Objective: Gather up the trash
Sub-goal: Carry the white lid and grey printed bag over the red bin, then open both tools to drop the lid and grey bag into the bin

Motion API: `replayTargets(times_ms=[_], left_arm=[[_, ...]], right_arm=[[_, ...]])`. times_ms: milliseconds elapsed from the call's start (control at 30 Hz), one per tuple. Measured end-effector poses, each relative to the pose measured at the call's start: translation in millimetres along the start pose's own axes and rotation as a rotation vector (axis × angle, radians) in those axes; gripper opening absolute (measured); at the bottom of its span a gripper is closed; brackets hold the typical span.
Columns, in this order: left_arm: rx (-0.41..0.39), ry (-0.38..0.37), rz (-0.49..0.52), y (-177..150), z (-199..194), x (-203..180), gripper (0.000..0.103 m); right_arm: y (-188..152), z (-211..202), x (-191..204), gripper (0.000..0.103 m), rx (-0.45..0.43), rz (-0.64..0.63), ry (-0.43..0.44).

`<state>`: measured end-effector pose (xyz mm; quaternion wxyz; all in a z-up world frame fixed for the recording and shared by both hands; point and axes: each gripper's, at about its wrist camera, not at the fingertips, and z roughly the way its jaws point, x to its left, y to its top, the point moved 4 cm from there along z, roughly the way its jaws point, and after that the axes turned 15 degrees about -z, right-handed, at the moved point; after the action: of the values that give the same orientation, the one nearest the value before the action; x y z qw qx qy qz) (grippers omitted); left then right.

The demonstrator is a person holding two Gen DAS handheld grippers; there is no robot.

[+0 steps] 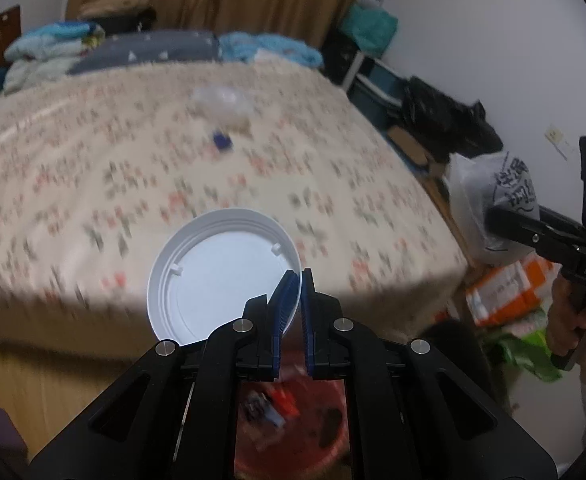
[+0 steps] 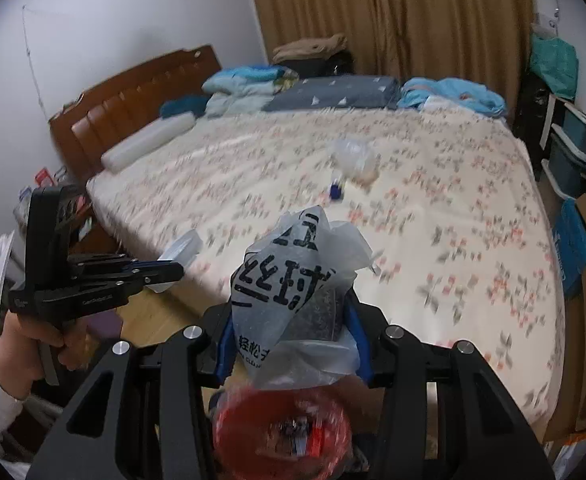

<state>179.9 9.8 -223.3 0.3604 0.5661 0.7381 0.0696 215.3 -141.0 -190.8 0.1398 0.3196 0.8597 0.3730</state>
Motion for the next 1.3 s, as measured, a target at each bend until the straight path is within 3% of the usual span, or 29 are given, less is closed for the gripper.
replayTargets(times_ms=[400,767,1300], left_arm=[[0.257,0.045,-0.026,-105.1,49.0,21.0,0.008],[0.487,0.068,-0.120,-157.8,115.4,56.2,0.008],[0.708,0.135,-0.238,-209.8,179.6,98.3,0.008]], right_arm=[[-84.4,32.3,49.3,0.045,0.177,-0.033,0.068],[-153.6,97.5,57.3,0.045,0.394,-0.030,0.132],[-233.7,178.0,74.5,0.045,0.673,-0.027,0.248]])
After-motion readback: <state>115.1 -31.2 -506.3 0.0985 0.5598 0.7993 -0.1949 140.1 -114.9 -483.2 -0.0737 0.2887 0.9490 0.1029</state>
